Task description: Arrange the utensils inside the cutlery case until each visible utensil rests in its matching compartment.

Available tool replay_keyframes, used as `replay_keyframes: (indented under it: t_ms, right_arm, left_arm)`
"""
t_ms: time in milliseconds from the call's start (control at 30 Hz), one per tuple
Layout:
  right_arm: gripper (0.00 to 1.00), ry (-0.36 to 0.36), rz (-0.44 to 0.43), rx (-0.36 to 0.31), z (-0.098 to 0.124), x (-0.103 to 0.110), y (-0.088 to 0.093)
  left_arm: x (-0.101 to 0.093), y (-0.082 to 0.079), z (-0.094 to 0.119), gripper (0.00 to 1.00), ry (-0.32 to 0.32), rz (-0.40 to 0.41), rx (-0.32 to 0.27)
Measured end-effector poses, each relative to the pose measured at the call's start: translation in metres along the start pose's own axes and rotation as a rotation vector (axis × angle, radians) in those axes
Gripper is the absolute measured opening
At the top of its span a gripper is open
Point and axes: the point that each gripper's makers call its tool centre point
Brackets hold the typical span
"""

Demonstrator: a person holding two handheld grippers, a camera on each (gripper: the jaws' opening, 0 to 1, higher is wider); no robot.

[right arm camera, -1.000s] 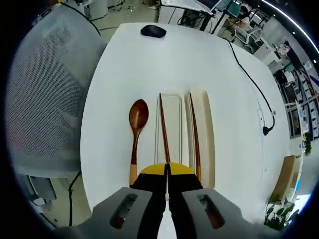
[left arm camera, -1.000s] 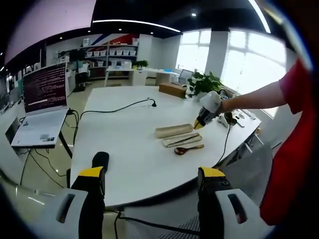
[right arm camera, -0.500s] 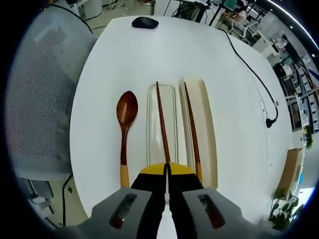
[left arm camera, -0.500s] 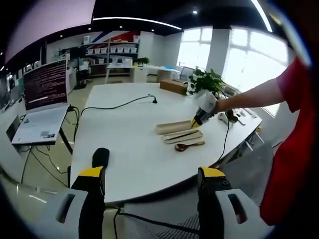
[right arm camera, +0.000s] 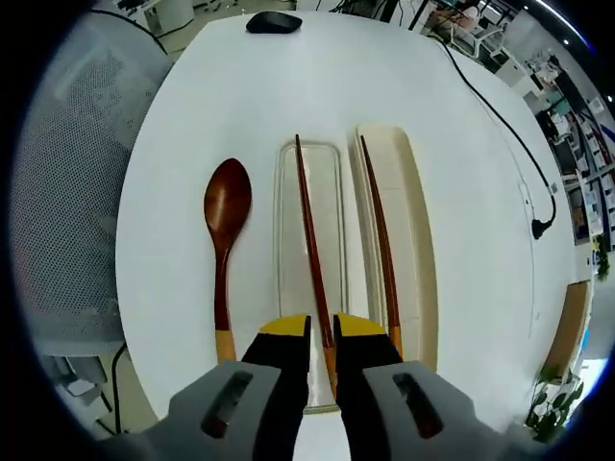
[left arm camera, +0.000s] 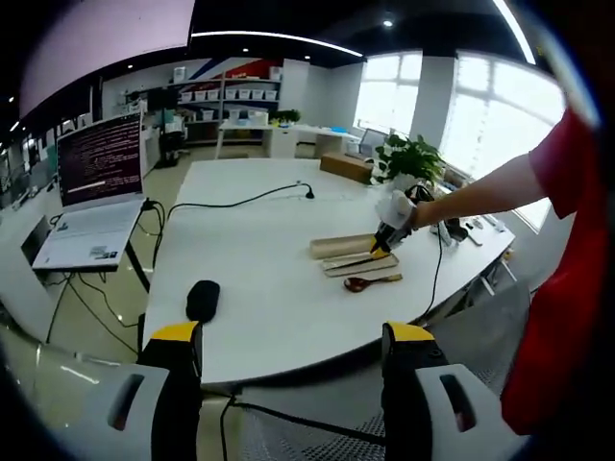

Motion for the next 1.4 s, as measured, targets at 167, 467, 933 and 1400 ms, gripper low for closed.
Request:
replay_keyframes:
  t_ms: [167, 467, 933, 1400]
  right_arm:
    - [0.07, -0.018, 0.02, 0.014, -0.009, 0.002, -0.001]
    - [0.06, -0.033, 0.05, 0.062, -0.022, -0.003, 0.003]
    - [0.0, -0.068, 0.037, 0.079, -0.026, -0.001, 0.0]
    - [0.0, 0.009, 0.094, 0.055, 0.024, -0.013, -0.011]
  left_arm:
    - [-0.001, 0.002, 0.003, 0.79, -0.011, 0.001, 0.006]
    - [0.002, 0.003, 0.003, 0.79, -0.024, 0.005, 0.012]
    - [0.001, 0.002, 0.002, 0.78, -0.016, -0.005, 0.015]
    - [-0.006, 0.001, -0.005, 0.78, 0.024, -0.008, 0.004]
Point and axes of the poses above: the point that each gripper's makers call its tool centre point, and the gripper's own axes: z roughly backward along the fingers, x roughly to its left, y roughly out of its underside, and after that the axes turned 12 degrees about -y, right-handed
